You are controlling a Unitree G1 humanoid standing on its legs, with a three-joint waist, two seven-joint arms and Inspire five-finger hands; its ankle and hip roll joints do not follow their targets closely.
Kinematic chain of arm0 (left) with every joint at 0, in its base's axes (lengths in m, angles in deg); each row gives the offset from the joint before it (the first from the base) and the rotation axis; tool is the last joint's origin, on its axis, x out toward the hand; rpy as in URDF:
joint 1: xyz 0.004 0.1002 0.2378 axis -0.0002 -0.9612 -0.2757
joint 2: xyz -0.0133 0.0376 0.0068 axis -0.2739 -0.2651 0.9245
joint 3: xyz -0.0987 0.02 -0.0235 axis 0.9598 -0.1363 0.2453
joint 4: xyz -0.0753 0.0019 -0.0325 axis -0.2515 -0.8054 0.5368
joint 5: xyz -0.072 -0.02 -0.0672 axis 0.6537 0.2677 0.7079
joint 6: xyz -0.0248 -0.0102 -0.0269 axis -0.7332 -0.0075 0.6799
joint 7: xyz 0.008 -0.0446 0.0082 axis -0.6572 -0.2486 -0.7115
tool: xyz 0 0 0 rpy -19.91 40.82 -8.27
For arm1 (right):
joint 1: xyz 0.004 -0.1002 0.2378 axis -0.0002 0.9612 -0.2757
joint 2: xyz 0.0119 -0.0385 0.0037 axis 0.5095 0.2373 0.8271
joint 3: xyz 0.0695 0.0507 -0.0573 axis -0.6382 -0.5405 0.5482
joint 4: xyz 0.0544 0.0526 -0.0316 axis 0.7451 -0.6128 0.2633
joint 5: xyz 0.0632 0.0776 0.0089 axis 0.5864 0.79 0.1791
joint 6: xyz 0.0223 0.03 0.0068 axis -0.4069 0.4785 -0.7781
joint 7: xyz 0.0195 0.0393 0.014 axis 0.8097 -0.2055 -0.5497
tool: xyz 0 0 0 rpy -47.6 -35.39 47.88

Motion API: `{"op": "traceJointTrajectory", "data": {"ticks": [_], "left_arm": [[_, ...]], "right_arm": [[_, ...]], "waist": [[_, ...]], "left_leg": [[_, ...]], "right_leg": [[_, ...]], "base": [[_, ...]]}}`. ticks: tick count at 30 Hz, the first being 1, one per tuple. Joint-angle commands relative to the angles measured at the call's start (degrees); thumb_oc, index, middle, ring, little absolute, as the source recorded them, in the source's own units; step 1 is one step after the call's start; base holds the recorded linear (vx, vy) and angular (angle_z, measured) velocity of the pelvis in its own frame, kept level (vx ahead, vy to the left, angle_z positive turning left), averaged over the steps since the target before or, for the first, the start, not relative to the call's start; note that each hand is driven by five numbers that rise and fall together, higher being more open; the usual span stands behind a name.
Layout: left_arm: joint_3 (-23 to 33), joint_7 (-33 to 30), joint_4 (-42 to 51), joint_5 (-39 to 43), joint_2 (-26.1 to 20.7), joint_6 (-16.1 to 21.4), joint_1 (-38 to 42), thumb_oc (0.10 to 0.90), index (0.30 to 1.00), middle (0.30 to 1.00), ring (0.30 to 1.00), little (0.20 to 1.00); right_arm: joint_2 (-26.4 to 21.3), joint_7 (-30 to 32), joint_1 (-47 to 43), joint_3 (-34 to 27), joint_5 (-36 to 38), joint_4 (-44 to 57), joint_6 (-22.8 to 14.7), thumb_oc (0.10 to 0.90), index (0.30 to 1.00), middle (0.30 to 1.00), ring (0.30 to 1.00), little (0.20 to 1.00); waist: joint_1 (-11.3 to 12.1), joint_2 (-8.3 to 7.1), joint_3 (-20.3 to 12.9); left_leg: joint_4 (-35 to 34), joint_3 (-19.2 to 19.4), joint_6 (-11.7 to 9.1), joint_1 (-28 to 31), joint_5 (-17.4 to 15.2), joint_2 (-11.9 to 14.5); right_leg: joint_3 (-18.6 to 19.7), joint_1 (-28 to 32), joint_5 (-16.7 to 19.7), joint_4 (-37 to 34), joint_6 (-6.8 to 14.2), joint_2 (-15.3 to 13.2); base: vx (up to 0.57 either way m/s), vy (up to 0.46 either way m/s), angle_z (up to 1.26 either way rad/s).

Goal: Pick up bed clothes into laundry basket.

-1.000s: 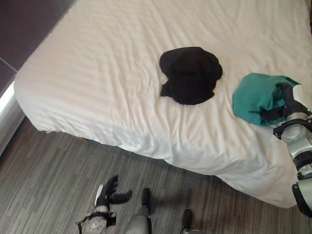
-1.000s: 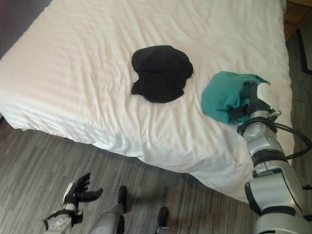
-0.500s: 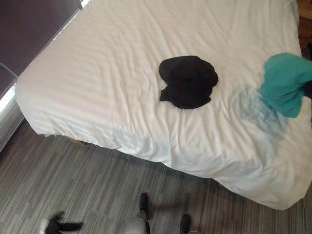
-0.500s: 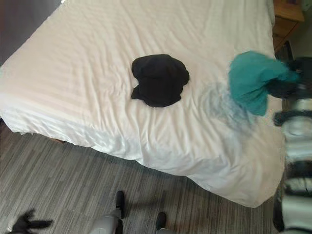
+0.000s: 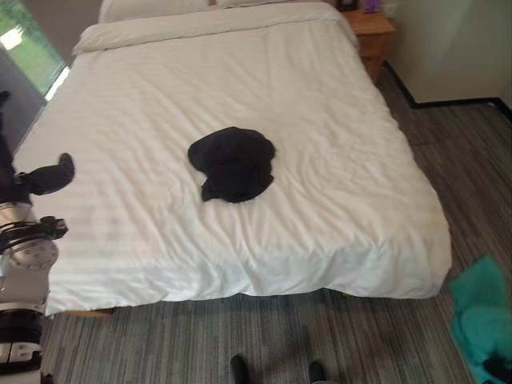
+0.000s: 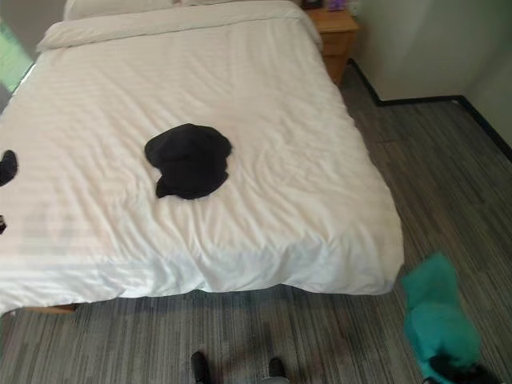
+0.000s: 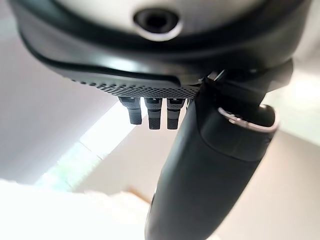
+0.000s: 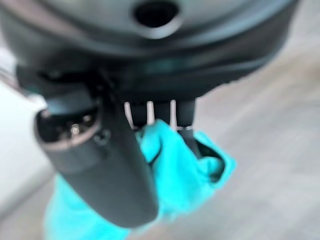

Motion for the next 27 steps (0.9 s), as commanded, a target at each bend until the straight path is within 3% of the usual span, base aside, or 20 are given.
{"op": "traceJointTrajectory", "data": {"ticks": [1,2,7,13,19,21,23,27], "left_arm": [[-0.2,-2.42,-5.92,-1.28,-3.31,-0.48,13.04,0.8,0.9,0.9,0.9,0.9],[-4.41,-1.94,-11.21,-1.09,-1.4,-0.9,17.69,0.8,0.9,0.9,0.9,0.9],[-11.26,-0.29,-20.0,0.16,2.21,-1.1,25.94,0.8,0.9,0.9,0.9,0.9],[-12.34,1.63,-26.66,5.6,5.95,-0.11,28.47,0.8,0.9,0.9,0.9,0.9],[-11.55,6.42,-24.58,17.87,10.26,5.1,28.27,0.8,0.9,0.9,0.9,0.9],[-10.77,6.87,-21.05,23.86,13.62,7.66,28.4,0.4,0.3,0.3,0.3,0.3],[-11.31,7.02,-19.02,27.34,17.02,9.08,29.48,0.4,0.3,0.3,0.3,0.3],[-15.49,5.3,-11.7,24.8,20.99,10.12,32.12,0.4,0.3,0.3,0.3,0.3]], "right_arm": [[-1.53,-1.15,-4.49,1.85,1.04,0.85,-4.6,0.4,0.3,0.3,0.3,0.3],[0.85,-1.98,-4.91,4.84,0.91,-0.06,-4.53,0.4,0.3,0.3,0.3,0.3],[5.52,-3.18,-4.93,10.94,-0.2,2.1,-5.22,0.4,0.3,0.3,0.3,0.3],[9.45,-3.0,-6.8,16.15,-0.33,7.07,-6.82,0.4,0.3,0.3,0.3,0.3],[10.97,-3.83,-6.23,21.19,-3.1,11.61,-7.93,0.4,0.3,0.3,0.3,0.3],[11.69,-3.73,-7.1,23.05,-4.54,10.64,-7.49,0.4,0.3,0.3,0.3,0.3],[12.6,-4.18,-7.17,24.47,-5.23,9.2,-7.26,0.4,0.3,0.3,0.3,0.3],[14.09,-4.86,-6.18,26.01,-6.88,4.81,-6.09,0.4,0.3,0.3,0.3,0.3]], "waist": [[0.65,-2.21,-0.42],[-0.35,-2.07,0.09],[-1.7,-2.57,1.2],[-2.07,-3.79,2.52],[-3.3,-3.87,4.38],[-3.57,-3.71,4.88],[-3.94,-3.62,4.99],[-4.11,-3.18,4.7]], "left_leg": [[0.24,0.64,-4.07,4.58,-7.65,2.74],[0.24,1.37,-4.07,3.97,-7.53,2.83],[0.24,2.59,-4.1,1.98,-7.01,3.21],[0.24,4.31,-4.06,-0.59,-6.27,4.11],[0.24,4.83,-4.42,-2.99,-5.56,4.74],[0.24,4.39,-4.53,-4.06,-5.31,4.76],[0.24,4.03,-4.58,-4.9,-5.11,4.76],[0.24,3.55,-4.49,-4.58,-5.53,4.75]], "right_leg": [[0.28,-2.71,3.81,0.15,6.56,-4.24],[0.79,-3.95,4.26,0.15,6.68,-4.09],[1.87,-7.2,5.11,0.15,6.69,-3.3],[3.8,-11.71,6.4,0.15,6.69,-1.49],[4.51,-15.14,7.21,0.15,6.31,-0.74],[4.26,-16.06,7.18,0.15,6.11,-0.55],[4.13,-16.71,7.23,0.15,5.97,-0.53],[3.74,-16.07,6.45,0.15,6.09,-0.54]], "base": [[-0.02,0.051,-0.4],[-0.02,0.035,-0.3],[-0.03,0.011,-0.23],[-0.04,-0.007,-0.21],[-0.02,-0.001,-0.1],[-0.02,-0.004,0.01],[-0.01,-0.021,0.07],[0.01,-0.008,0.02]]}}
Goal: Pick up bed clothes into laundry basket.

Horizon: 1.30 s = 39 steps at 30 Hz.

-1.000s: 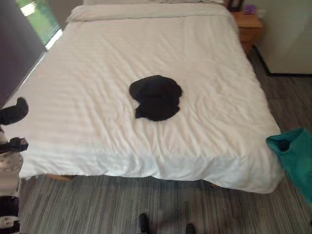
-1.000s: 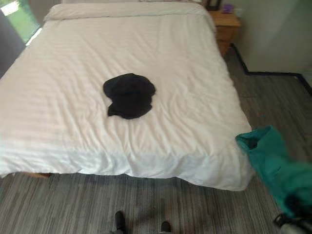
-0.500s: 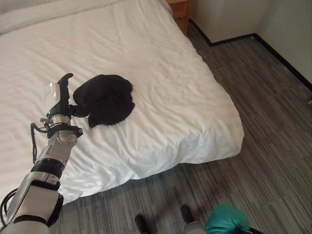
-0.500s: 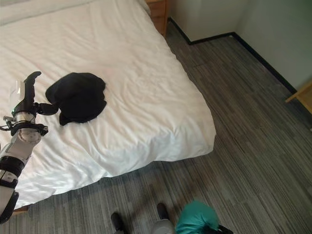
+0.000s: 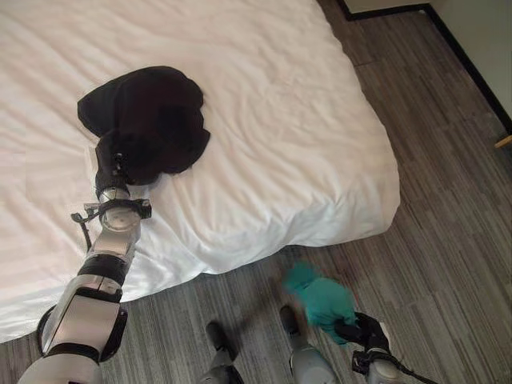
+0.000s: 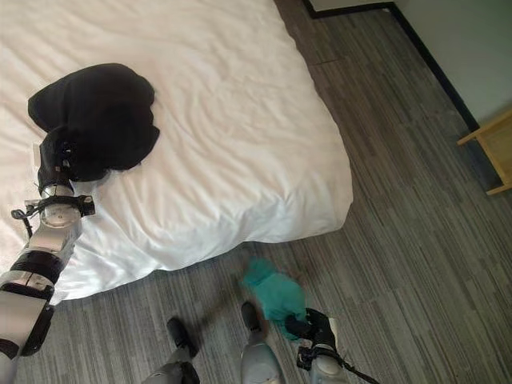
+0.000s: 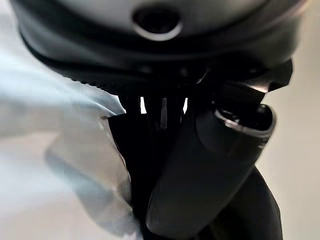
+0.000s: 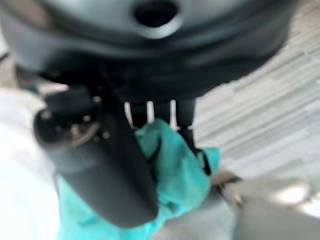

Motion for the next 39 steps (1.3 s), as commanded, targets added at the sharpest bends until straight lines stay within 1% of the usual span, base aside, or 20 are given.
{"op": "traceJointTrajectory", "data": {"ticks": [1,6,8,12,13,16,20,23,25,26,27,29,31,32,34,35,36,37,38,39], "left_arm": [[-3.67,2.02,10.8,-3.32,4.93,8.01,12.4,0.4,0.3,0.3,0.3,0.3],[-4.49,-0.26,14.66,-5.25,4.32,7.17,15.99,0.4,0.3,0.3,0.3,0.3],[-3.96,-2.63,15.78,-8.07,-0.04,6.09,19.01,0.4,0.3,0.3,0.3,0.3],[-3.39,-3.63,16.15,-9.29,-1.05,5.11,20.68,0.4,0.3,0.3,0.3,0.3],[-3.18,-4.25,18.08,-8.92,-6.79,5.74,22.3,0.4,0.3,0.3,0.3,0.3],[-1.5,-5.53,23.09,-8.75,-9.72,6.51,21.5,0.4,0.3,0.3,0.3,0.3],[5.16,-8.16,36.88,-9.82,-11.46,9.24,13.8,0.4,0.3,0.3,0.3,0.3],[14.79,-8.46,50.77,-13.82,-10.46,12.24,-2.68,0.4,0.3,0.3,0.3,0.3],[17.52,-9.69,52.66,-16.13,-9.47,12.23,-7.7,0.4,0.3,0.3,0.3,0.3],[22.76,-12.44,53.06,-20.0,-7.25,12.21,-16.88,0.4,0.3,0.3,0.3,0.3],[23.4,-12.54,53.82,-20.32,-6.79,12.03,-17.81,0.4,0.3,0.3,0.3,0.3],[26.12,-11.44,52.55,-20.53,-1.59,11.86,-29.96,0.4,0.3,0.3,0.3,0.3],[26.26,-10.01,51.96,-20.2,0.35,11.58,-34.39,0.4,0.3,0.3,0.3,0.3],[25.2,-7.7,47.94,-20.18,2.09,10.43,-40.97,0.4,0.3,0.3,0.3,0.3],[24.33,-5.63,45.46,-19.71,3.4,9.92,-45.02,0.4,0.3,0.3,0.3,0.3],[25.79,-4.84,44.27,-18.73,3.4,9.53,-46.97,0.4,0.3,0.3,0.3,0.3],[26.75,-3.62,45.18,-18.59,5.46,9.41,-48.46,0.4,0.3,0.3,0.3,0.3],[26.95,-2.52,47.26,-19.11,7.31,8.67,-51.4,0.4,0.3,0.3,0.3,0.3],[26.99,-2.47,47.42,-19.09,7.28,8.59,-51.5,0.4,0.3,0.3,0.3,0.3],[28.19,-2.06,48.74,-18.63,8.33,9.42,-53.11,0.4,0.3,0.3,0.3,0.3]], "right_arm": [[-1.94,-0.54,2.39,0.23,-1.54,-2.56,0.06,0.4,0.3,0.3,0.3,0.3],[-2.41,-1.63,4.05,-0.54,-1.58,-4.26,0.98,0.4,0.3,0.3,0.3,0.3],[-2.95,-2.78,5.42,-0.82,-2.19,-4.88,1.67,0.4,0.3,0.3,0.3,0.3],[-3.07,-3.15,3.64,-0.28,-1.46,-2.38,0.78,0.4,0.3,0.3,0.3,0.3],[-3.5,-5.08,4.66,0.17,-1.31,-3.02,1.08,0.4,0.3,0.3,0.3,0.3],[-3.31,-5.61,4.69,-0.2,-0.95,-3.26,1.48,0.4,0.3,0.3,0.3,0.3],[-2.76,-5.83,4.74,-1.8,0.61,-2.91,1.59,0.4,0.3,0.3,0.3,0.3],[-3.45,-4.39,5.2,-5.55,2.05,-0.45,1.05,0.4,0.3,0.3,0.3,0.3],[-3.71,-3.99,5.16,-6.39,2.48,0.37,0.73,0.4,0.3,0.3,0.3,0.3],[-4.29,-2.05,4.02,-9.08,2.95,4.22,-0.63,0.4,0.3,0.3,0.3,0.3],[-4.59,-1.91,4.17,-8.82,2.87,4.4,-0.53,0.4,0.3,0.3,0.3,0.3],[-5.95,1.72,2.9,-12.17,2.93,9.69,-1.7,0.4,0.3,0.3,0.3,0.3],[-7.04,2.69,2.57,-13.52,2.81,10.64,-1.83,0.4,0.3,0.3,0.3,0.3],[-9.4,4.17,-0.11,-16.22,3.09,12.17,-1.84,0.4,0.3,0.3,0.3,0.3],[-11.35,4.68,-2.14,-18.15,3.84,14.71,-2.08,0.4,0.3,0.3,0.3,0.3],[-14.73,2.74,0.66,-21.64,5.01,19.17,-0.97,0.4,0.3,0.3,0.3,0.3],[-13.13,1.2,5.42,-22.16,2.93,28.73,-2.58,0.4,0.3,0.3,0.3,0.3],[-10.25,3.25,8.28,-22.98,-1.53,34.0,-2.25,0.4,0.3,0.3,0.3,0.3],[-10.13,3.33,8.34,-22.97,-1.64,34.1,-2.2,0.4,0.3,0.3,0.3,0.3],[-9.74,5.79,8.28,-22.31,-5.17,35.34,-3.44,0.4,0.3,0.3,0.3,0.3]], "waist": [[-0.65,1.6,-1.52],[-0.68,2.09,-2.49],[-0.59,2.69,-3.53],[0.84,2.96,-4.66],[1.48,3.23,-6.81],[2.39,3.15,-7.78],[4.63,1.95,-9.04],[6.82,-0.03,-9.2],[7.08,-0.37,-9.16],[8.87,-1.7,-7.3],[8.61,-1.35,-7.45],[11.93,-1.55,-5.68],[13.26,-1.73,-5.78],[15.86,-1.96,-6.79],[18.59,-2.88,-8.25],[18.68,-3.76,-8.84],[18.6,-3.87,-9.18],[19.45,-5.09,-9.22],[19.6,-5.06,-9.26],[20.65,-5.19,-9.28]], "left_leg": [[0.17,-2.28,-4.46,5.01,-5.79,3.39],[0.17,-2.28,-4.53,8.8,-6.23,3.29],[0.17,-2.36,-4.4,11.87,-7.19,2.96],[0.17,-3.11,-4.33,13.15,-7.02,2.82],[0.17,-3.19,-4.22,15.02,-7.38,2.6],[0.17,-3.62,-4.14,15.81,-7.58,2.31],[0.17,-5.44,-3.83,16.07,-7.67,1.77],[0.17,-7.56,-4.02,14.51,-7.24,1.4],[0.17,-8.18,-4.06,13.74,-6.99,1.35],[0.17,-8.42,-3.91,11.97,-5.91,1.92],[0.17,-8.41,-3.91,11.96,-5.92,1.97],[0.17,-6.96,-3.52,9.85,-4.15,3.96],[0.17,-6.38,-3.21,9.08,-3.0,4.31],[0.17,-5.67,-2.66,7.59,-2.12,4.79],[0.45,-4.81,-2.48,5.38,-0.68,5.12],[0.66,-4.22,-2.35,5.05,-0.43,4.71],[0.72,-2.51,-2.14,3.4,1.22,5.42],[1.74,-1.53,-2.47,1.23,2.15,5.12],[1.57,-1.39,-2.46,1.28,2.41,5.23],[1.76,-0.7,-2.85,-0.12,3.7,5.36]], "right_leg": [[-2.58,-2.53,3.17,0.13,5.53,-1.04],[-3.11,1.25,2.64,0.13,5.56,-1.26],[-3.66,4.43,2.09,0.13,5.91,-1.73],[-4.38,6.07,1.99,0.13,5.65,-1.92],[-4.58,7.94,1.91,0.13,5.83,-2.37],[-5.08,8.98,2.1,0.13,6.04,-2.81],[-6.72,10.54,2.05,0.13,6.14,-3.6],[-8.31,10.55,2.15,0.13,6.08,-3.91],[-8.51,10.27,2.25,0.13,6.07,-3.9],[-10.37,9.21,3.42,0.99,6.62,-3.81],[-10.36,9.17,3.45,1.03,6.63,-3.76],[-14.1,11.38,-0.61,8.78,5.56,-5.2],[-14.11,13.23,-0.58,12.26,5.43,-6.52],[-13.94,16.93,0.48,18.93,5.6,-9.4],[-13.31,20.93,5.48,21.92,6.21,-10.91],[-12.46,22.34,7.98,22.25,7.01,-11.83],[-10.38,23.77,11.25,20.46,7.36,-11.17],[-11.05,27.46,9.17,16.58,7.37,-10.75],[-10.92,27.45,9.45,16.3,7.37,-10.66],[-10.7,28.91,6.11,13.32,7.37,-9.67]], "base": [[0.05,-0.01,0.05],[0.04,-0.011,0.0],[0.12,-0.01,-0.14],[0.04,-0.015,-0.06],[0.06,0.014,0.14],[0.02,0.008,-0.03],[-0.01,0.021,0.26],[-0.09,0.015,0.3],[-0.17,-0.026,0.48],[-0.22,-0.048,0.49],[-0.38,-0.058,0.25],[-0.46,-0.01,0.1],[-0.4,0.008,-0.17],[-0.39,0.018,-0.13],[-0.48,-0.032,-0.13],[-0.52,-0.044,-0.28],[-0.67,-0.058,-0.19],[-0.56,-0.047,-0.07],[-0.54,-0.038,-0.27],[-0.55,0.083,-0.59]]}}
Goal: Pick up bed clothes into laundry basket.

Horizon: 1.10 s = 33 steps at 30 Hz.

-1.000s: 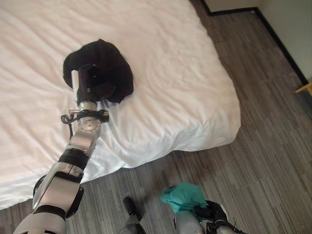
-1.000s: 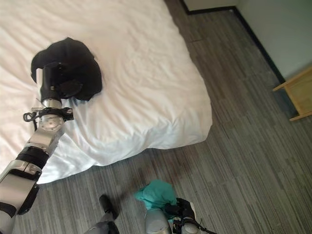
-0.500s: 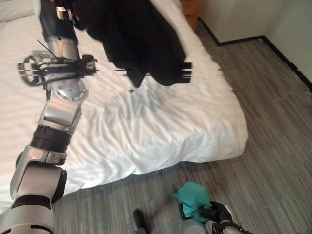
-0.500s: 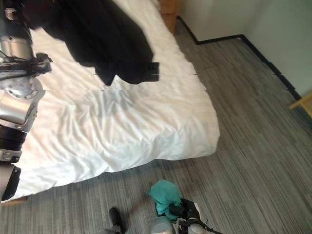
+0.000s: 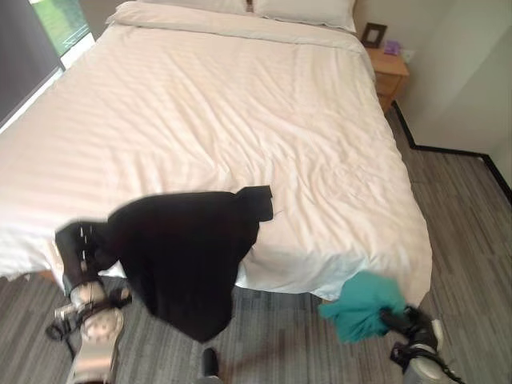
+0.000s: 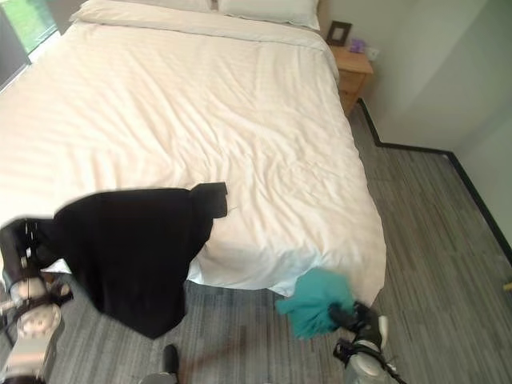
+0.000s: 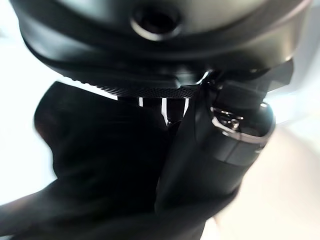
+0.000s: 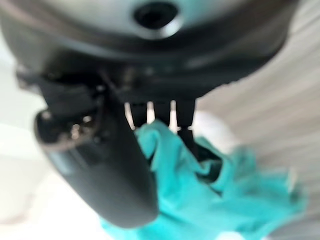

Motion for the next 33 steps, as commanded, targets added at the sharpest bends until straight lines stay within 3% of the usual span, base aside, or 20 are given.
{"op": "traceJointTrajectory", "data": {"ticks": [1,2,4,7,8,10,11,13,14,15,17,19,21,22,24,26,29,30,32,33], "left_arm": [[1.26,3.66,13.54,0.33,-0.64,9.07,2.93,0.4,0.3,0.3,0.3,0.3],[1.3,3.74,13.63,0.37,-0.57,9.03,2.92,0.4,0.3,0.3,0.3,0.3],[-1.47,5.37,16.88,-0.22,0.49,8.37,3.13,0.4,0.3,0.3,0.3,0.3],[-2.84,6.06,18.97,-1.62,0.76,8.37,2.37,0.4,0.3,0.3,0.3,0.3],[-5.57,5.69,18.88,-3.98,1.37,8.57,2.72,0.4,0.3,0.3,0.3,0.3],[-7.29,6.03,17.19,-3.3,1.81,7.87,4.81,0.4,0.3,0.3,0.3,0.3],[-9.89,8.06,16.4,-2.05,0.93,7.88,5.56,0.4,0.3,0.3,0.3,0.3],[-9.82,8.1,16.4,-2.0,0.9,7.9,5.56,0.4,0.3,0.3,0.3,0.3],[-13.01,9.69,15.64,0.75,2.27,8.29,5.99,0.4,0.3,0.3,0.3,0.3],[-14.89,10.69,16.92,-0.38,1.72,8.11,7.61,0.4,0.3,0.3,0.3,0.3],[-17.21,10.94,17.38,-1.18,1.45,7.63,8.12,0.4,0.3,0.3,0.3,0.3],[-24.61,11.04,15.64,-2.99,2.04,6.95,12.6,0.4,0.3,0.3,0.3,0.3],[-29.81,11.05,14.66,-5.96,2.65,4.81,18.64,0.4,0.3,0.3,0.3,0.3],[-32.06,10.12,13.79,-6.81,3.5,3.65,21.74,0.4,0.3,0.3,0.3,0.3],[-34.46,9.22,12.28,-9.81,4.24,2.63,27.16,0.4,0.3,0.3,0.3,0.3],[-35.4,8.61,11.11,-11.49,4.86,1.93,30.7,0.4,0.3,0.3,0.3,0.3],[-35.77,8.31,10.03,-12.8,5.09,1.47,31.97,0.4,0.3,0.3,0.3,0.3],[-35.13,7.63,9.56,-13.71,4.47,0.85,32.14,0.4,0.3,0.3,0.3,0.3],[-35.1,7.57,9.48,-14.31,4.39,0.84,31.67,0.4,0.3,0.3,0.3,0.3],[-35.52,9.44,14.07,-11.79,3.37,2.12,28.72,0.4,0.3,0.3,0.3,0.3]], "right_arm": [[-4.45,4.86,-5.93,0.38,-7.3,-0.83,-4.06,0.4,0.3,0.3,0.3,0.3],[-4.45,4.97,-6.01,0.39,-7.42,-0.86,-4.06,0.4,0.3,0.3,0.3,0.3],[-4.52,5.87,-7.91,2.91,-9.27,-0.77,-3.87,0.4,0.3,0.3,0.3,0.3],[-4.4,6.41,-8.33,4.11,-10.38,0.17,-3.87,0.4,0.3,0.3,0.3,0.3],[-4.58,7.76,-9.85,5.79,-11.54,1.23,-4.22,0.4,0.3,0.3,0.3,0.3],[-5.13,5.51,-8.9,5.05,-9.03,4.29,-4.28,0.4,0.3,0.3,0.3,0.3],[-6.27,7.58,-11.5,6.45,-10.5,1.32,-5.45,0.4,0.3,0.3,0.3,0.3],[-6.23,7.63,-11.56,6.51,-10.54,1.26,-5.5,0.4,0.3,0.3,0.3,0.3],[-9.91,7.27,-12.28,6.16,-16.84,7.63,-5.9,0.4,0.3,0.3,0.3,0.3],[-9.01,9.24,-15.48,5.77,-16.31,3.91,-8.31,0.4,0.3,0.3,0.3,0.3],[-8.74,9.87,-17.41,6.47,-15.6,2.59,-9.2,0.4,0.3,0.3,0.3,0.3],[-7.98,10.22,-16.13,7.37,-17.1,3.28,-10.68,0.4,0.3,0.3,0.3,0.3],[-7.69,9.49,-15.51,7.26,-15.69,-1.86,-10.86,0.4,0.3,0.3,0.3,0.3],[-7.03,9.34,-15.64,7.46,-14.65,-3.39,-10.71,0.4,0.3,0.3,0.3,0.3],[-5.21,7.84,-16.03,7.05,-12.35,-5.75,-11.17,0.4,0.3,0.3,0.3,0.3],[-4.0,6.27,-14.87,6.64,-10.61,-6.42,-11.23,0.4,0.3,0.3,0.3,0.3],[-3.49,5.11,-13.29,5.36,-7.97,-7.73,-11.47,0.4,0.3,0.3,0.3,0.3],[-3.92,3.78,-11.86,2.62,-2.89,-10.69,-11.51,0.4,0.3,0.3,0.3,0.3],[-4.33,3.13,-11.23,1.79,-1.46,-11.47,-11.39,0.4,0.3,0.3,0.3,0.3],[-11.67,12.91,-22.43,9.39,-15.69,6.86,-9.43,0.4,0.3,0.3,0.3,0.3]], "waist": [[1.54,1.48,-3.76],[1.54,1.59,-3.69],[2.02,3.1,-2.0],[1.79,3.81,-0.74],[1.92,5.02,2.94],[0.28,4.2,5.12],[-0.84,3.08,4.92],[-0.88,3.17,4.78],[-2.31,1.77,4.5],[-2.59,1.49,4.19],[-3.29,1.73,3.94],[-7.11,3.23,1.66],[-9.76,2.92,0.81],[-10.58,3.0,1.91],[-11.82,3.84,3.6],[-12.13,5.31,4.24],[-12.42,6.23,3.63],[-12.38,7.54,2.34],[-12.05,7.64,2.0],[-9.03,7.4,0.83]], "left_leg": [[-1.93,0.55,-2.91,-10.29,3.28,1.41],[-1.89,0.47,-3.1,-10.29,3.33,1.61],[-1.74,0.14,-4.02,-11.47,5.6,3.68],[-1.59,-0.18,-4.57,-11.73,6.3,3.95],[1.37,-5.89,-7.77,-12.48,6.49,2.76],[7.86,-12.48,-8.19,-11.75,1.6,-0.91],[15.16,-15.53,-6.22,-10.2,-4.86,-3.43],[15.48,-15.58,-6.13,-10.61,-4.88,-3.33],[25.51,-19.56,-4.95,-8.0,-11.35,-6.45],[30.85,-21.77,-4.69,-6.92,-13.55,-8.06],[30.27,-23.21,-4.27,-3.54,-15.81,-8.36],[13.75,-24.1,-1.65,8.05,-20.12,-6.75],[5.87,-24.42,-0.67,10.22,-19.26,-6.5],[2.89,-25.31,0.37,11.45,-18.81,-7.32],[-0.41,-22.96,0.87,10.66,-15.54,-7.1],[-2.35,-18.99,1.01,10.25,-13.19,-6.44],[-2.94,-16.16,1.47,9.77,-12.28,-5.83],[-3.31,-11.89,1.17,9.18,-11.54,-4.19],[-3.26,-10.52,0.96,9.41,-11.72,-3.98],[-3.34,-8.99,0.28,9.03,-10.74,-3.25]], "right_leg": [[-1.22,16.21,-6.1,-19.91,-0.66,5.16],[-1.19,16.09,-6.49,-19.56,-0.88,5.35],[-0.94,15.46,-12.89,-22.37,-4.46,8.85],[-0.81,15.37,-12.71,-23.33,-5.41,10.32],[-0.36,14.38,-11.49,-23.9,-7.23,12.18],[-0.63,11.75,-8.32,-24.65,-8.0,12.55],[-0.73,8.97,-5.46,-25.32,-8.12,12.0],[-0.71,8.76,-5.25,-25.4,-8.08,12.11],[0.92,5.95,-3.25,-25.52,-8.39,11.77],[2.09,4.86,-1.98,-26.05,-8.41,11.95],[3.37,3.15,-1.09,-26.16,-8.44,12.6],[4.97,-1.38,-0.22,-24.73,-7.84,14.87],[5.24,-4.89,1.85,-23.53,-6.89,15.83],[5.38,-9.34,4.94,-19.19,-5.13,16.15],[3.43,-13.82,4.66,-13.98,-1.89,16.49],[0.13,-12.91,1.61,-11.01,-2.34,14.74],[-0.18,-10.63,-0.07,-9.31,-3.55,13.03],[-1.9,-7.57,-0.39,-8.31,-3.87,8.53],[-2.65,-6.65,-0.15,-8.41,-3.72,7.1],[-5.76,-4.31,0.82,-10.5,-3.38,4.78]], "base": [[-0.54,0.068,-0.75],[-0.49,0.045,-0.69],[-0.39,-0.06,-0.61],[-0.3,-0.034,-0.32],[-0.63,-0.096,0.08],[-0.82,-0.14,0.06],[-0.52,-0.083,-0.03],[-0.26,-0.027,-0.24],[-0.32,-0.015,-0.52],[-0.46,0.034,-1.09],[-0.22,0.104,-1.22],[-0.18,0.21,-0.17],[-0.19,0.137,-0.16],[-0.36,0.105,-0.6],[-0.46,0.156,-0.76],[-0.33,0.137,-0.69],[-0.28,0.016,-1.85],[-0.24,-0.089,-1.05],[-0.14,-0.149,-1.62],[-0.02,-0.219,-1.77]]}}
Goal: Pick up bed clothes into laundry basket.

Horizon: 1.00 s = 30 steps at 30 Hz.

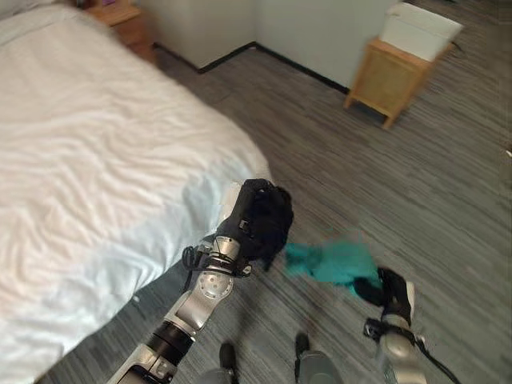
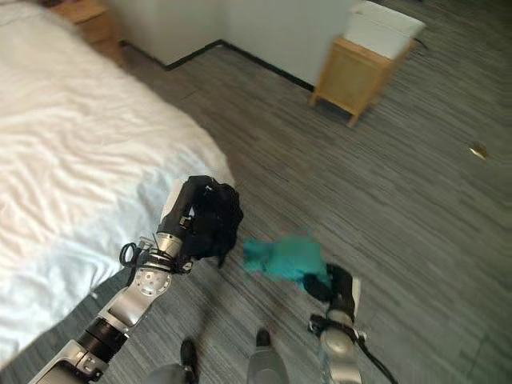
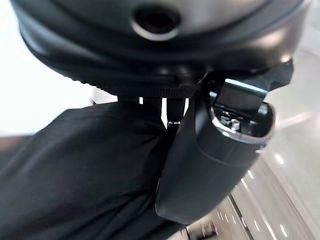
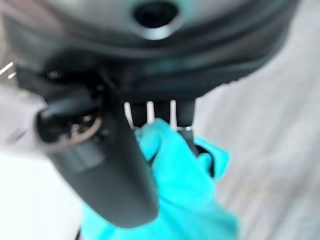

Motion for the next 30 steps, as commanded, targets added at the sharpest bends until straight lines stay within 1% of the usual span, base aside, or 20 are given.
{"op": "traceJointTrajectory", "data": {"ticks": [1,2,3,4,7,9,10,11,14,15,16,18,19,20,21,22,24,27,28,30], "left_arm": [[3.8,-1.9,11.0,-0.61,-2.11,5.93,-0.64,0.4,0.3,0.3,0.3,0.3],[4.64,-2.63,10.38,-2.5,-2.41,4.66,-1.74,0.4,0.3,0.3,0.3,0.3],[6.86,-4.01,9.83,-3.49,-2.59,4.87,-2.11,0.4,0.3,0.3,0.3,0.3],[6.83,-4.15,8.8,-5.01,-2.71,4.8,-1.64,0.4,0.3,0.3,0.3,0.3],[7.76,-5.01,7.51,-7.78,-2.73,4.38,-1.37,0.4,0.3,0.3,0.3,0.3],[9.06,-5.9,5.26,-8.51,-2.36,3.63,-1.97,0.4,0.3,0.3,0.3,0.3],[10.03,-6.47,4.51,-8.02,-2.19,3.09,-3.41,0.4,0.3,0.3,0.3,0.3],[10.7,-6.73,4.28,-7.29,-1.89,3.12,-4.39,0.4,0.3,0.3,0.3,0.3],[11.6,-7.11,3.23,-5.62,-0.77,3.07,-7.12,0.4,0.3,0.3,0.3,0.3],[11.58,-7.11,3.24,-5.63,-0.78,3.07,-7.16,0.4,0.3,0.3,0.3,0.3],[11.59,-6.81,3.54,-5.37,-0.59,3.43,-8.39,0.4,0.3,0.3,0.3,0.3],[11.35,-6.14,3.58,-4.95,-0.16,3.54,-9.81,0.4,0.3,0.3,0.3,0.3],[11.18,-5.95,3.34,-4.49,0.28,3.44,-10.22,0.4,0.3,0.3,0.3,0.3],[11.19,-5.94,3.33,-4.48,0.38,3.44,-10.22,0.4,0.3,0.3,0.3,0.3],[10.95,-5.89,2.85,-3.86,0.95,3.37,-10.55,0.4,0.3,0.3,0.3,0.3],[10.9,-5.9,2.74,-3.82,1.16,3.4,-10.45,0.4,0.3,0.3,0.3,0.3],[10.63,-5.81,2.33,-3.18,2.05,3.27,-10.93,0.4,0.3,0.3,0.3,0.3],[11.28,-4.84,3.33,-0.31,2.64,3.62,-12.42,0.4,0.3,0.3,0.3,0.3],[13.34,-3.31,5.37,2.38,1.27,4.09,-14.9,0.4,0.3,0.3,0.3,0.3],[13.31,-2.84,5.88,3.01,1.11,4.28,-15.24,0.4,0.3,0.3,0.3,0.3]], "right_arm": [[-10.95,6.56,-8.59,5.47,-8.76,28.11,-2.26,0.4,0.3,0.3,0.3,0.3],[-10.85,3.53,-5.07,8.22,-10.53,27.76,-0.3,0.4,0.3,0.3,0.3,0.3],[-10.68,1.64,-2.19,7.18,-13.13,31.32,-0.03,0.4,0.3,0.3,0.3,0.3],[-11.56,1.48,-1.97,9.05,-16.69,30.83,0.85,0.4,0.3,0.3,0.3,0.3],[-9.82,0.72,1.4,9.32,-15.86,30.92,-0.22,0.4,0.3,0.3,0.3,0.3],[-9.88,0.13,1.7,10.28,-15.6,30.3,-0.36,0.4,0.3,0.3,0.3,0.3],[-10.78,0.28,-0.39,12.09,-16.36,30.22,-0.32,0.4,0.3,0.3,0.3,0.3],[-11.27,0.44,-1.38,13.07,-16.83,29.7,-0.16,0.4,0.3,0.3,0.3,0.3],[-11.94,-0.21,-3.44,14.85,-16.82,28.76,0.37,0.4,0.3,0.3,0.3,0.3],[-11.93,-0.22,-3.44,14.84,-16.8,28.73,0.37,0.4,0.3,0.3,0.3,0.3],[-12.4,0.01,-4.43,15.34,-17.11,28.48,0.38,0.4,0.3,0.3,0.3,0.3],[-12.82,-0.02,-5.75,16.43,-17.58,27.99,0.5,0.4,0.3,0.3,0.3,0.3],[-13.0,0.08,-6.69,17.21,-17.89,27.38,0.81,0.4,0.3,0.3,0.3,0.3],[-13.09,0.13,-6.79,17.27,-17.89,27.23,0.77,0.4,0.3,0.3,0.3,0.3],[-13.33,0.36,-8.27,18.06,-18.37,26.39,1.29,0.4,0.3,0.3,0.3,0.3],[-13.48,0.48,-8.51,18.13,-18.39,26.01,1.22,0.4,0.3,0.3,0.3,0.3],[-13.59,0.77,-9.8,19.05,-19.5,24.53,2.0,0.4,0.3,0.3,0.3,0.3],[-14.81,0.93,-12.79,20.73,-21.43,22.79,2.91,0.4,0.3,0.3,0.3,0.3],[-19.16,-0.94,-12.94,18.55,-21.06,26.94,2.0,0.4,0.3,0.3,0.3,0.3],[-18.64,-1.42,-12.35,17.39,-20.15,27.93,1.96,0.4,0.3,0.3,0.3,0.3]], "waist": [[0.83,-0.23,-6.37],[1.19,-0.56,-6.72],[1.09,-0.83,-7.07],[1.04,-1.32,-7.63],[0.37,-1.32,-7.81],[-0.42,-1.4,-6.89],[0.32,-1.42,-4.98],[0.88,-1.4,-4.37],[3.55,-1.7,-3.28],[3.51,-1.74,-3.34],[5.09,-2.04,-2.63],[6.24,-1.39,-2.68],[7.14,-0.37,-2.66],[7.11,-0.48,-2.68],[9.06,0.88,-2.56],[9.11,0.44,-2.69],[10.71,0.84,-2.87],[12.63,1.2,-3.63],[13.83,1.37,-4.76],[13.96,0.68,-5.38]], "left_leg": [[-7.44,-0.47,-2.64,5.73,-2.85,0.14],[-7.25,1.58,-2.89,6.32,-3.29,0.45],[-6.88,3.91,-3.38,6.07,-2.72,1.2],[-6.93,5.13,-3.79,5.96,-2.25,1.77],[-6.13,6.49,-5.07,6.73,-1.29,3.87],[0.8,7.37,-5.96,5.92,-2.72,6.08],[10.81,4.46,-6.38,3.11,-1.97,8.02],[13.78,2.69,-6.37,2.14,-1.5,8.45],[18.12,-4.69,-6.53,-2.71,-0.33,4.42],[18.45,-4.75,-6.48,-2.9,-0.54,4.34],[18.34,-6.27,-6.53,-6.47,-1.15,2.69],[14.02,-4.94,-5.86,-8.59,-1.9,2.64],[9.73,-3.96,-6.06,-10.13,0.6,2.7],[8.86,-3.84,-6.12,-9.62,0.98,2.46],[1.67,-3.08,-6.37,-13.83,3.25,2.92],[-1.24,-2.62,-6.52,-12.21,4.42,2.17],[-6.3,-2.58,-6.91,-15.94,5.76,1.85],[-6.27,-1.89,-8.2,-21.49,8.65,3.86],[-6.67,-1.57,-7.78,-20.7,11.56,4.57],[-6.68,-1.76,-7.86,-20.22,13.1,4.07]], "right_leg": [[-2.35,3.87,4.09,-4.51,2.26,-1.98],[-3.15,5.01,3.74,-5.97,2.8,-2.32],[-4.88,6.42,3.75,-8.39,3.28,-2.48],[-5.12,6.69,2.9,-10.31,2.93,-1.27],[-4.44,6.67,1.61,-11.79,1.92,0.99],[-4.14,7.65,0.73,-13.49,0.36,2.51],[-2.3,8.88,-0.46,-14.18,-1.66,4.17],[-1.43,9.54,-0.75,-14.63,-2.43,4.72],[1.84,10.92,-0.85,-15.84,-3.67,4.95],[1.79,10.95,-0.93,-15.9,-3.62,4.86],[2.91,12.32,-1.5,-16.73,-3.77,4.64],[2.6,14.37,-2.97,-17.68,-3.2,4.47],[2.46,15.82,-3.84,-18.16,-2.87,5.03],[2.42,15.95,-3.92,-18.26,-2.87,4.85],[2.74,19.12,-5.97,-18.84,-2.35,5.53],[2.64,19.4,-6.41,-18.99,-2.32,4.91],[2.54,21.84,-8.07,-19.02,-1.49,4.06],[3.86,26.29,-10.82,-19.28,0.09,2.07],[5.17,27.68,-10.64,-18.61,1.42,0.67],[5.13,27.22,-10.09,-17.84,2.05,-0.7]], "base": [[-0.04,-0.267,-1.61],[-0.03,-0.175,-1.09],[-0.08,-0.246,-1.03],[-0.06,-0.172,-0.96],[0.03,-0.199,-0.71],[0.06,-0.305,-0.38],[0.07,-0.279,-0.6],[0.09,-0.182,-1.06],[0.1,-0.093,-1.24],[0.19,-0.091,-0.64],[0.24,-0.051,-0.56],[0.36,0.019,-0.52],[0.28,0.066,-0.24],[0.44,0.1,-0.04],[0.35,0.039,-0.02],[0.51,0.056,0.09],[0.44,0.037,-0.33],[0.69,0.176,0.0],[0.92,0.256,0.17],[0.43,0.113,-0.24]]}}
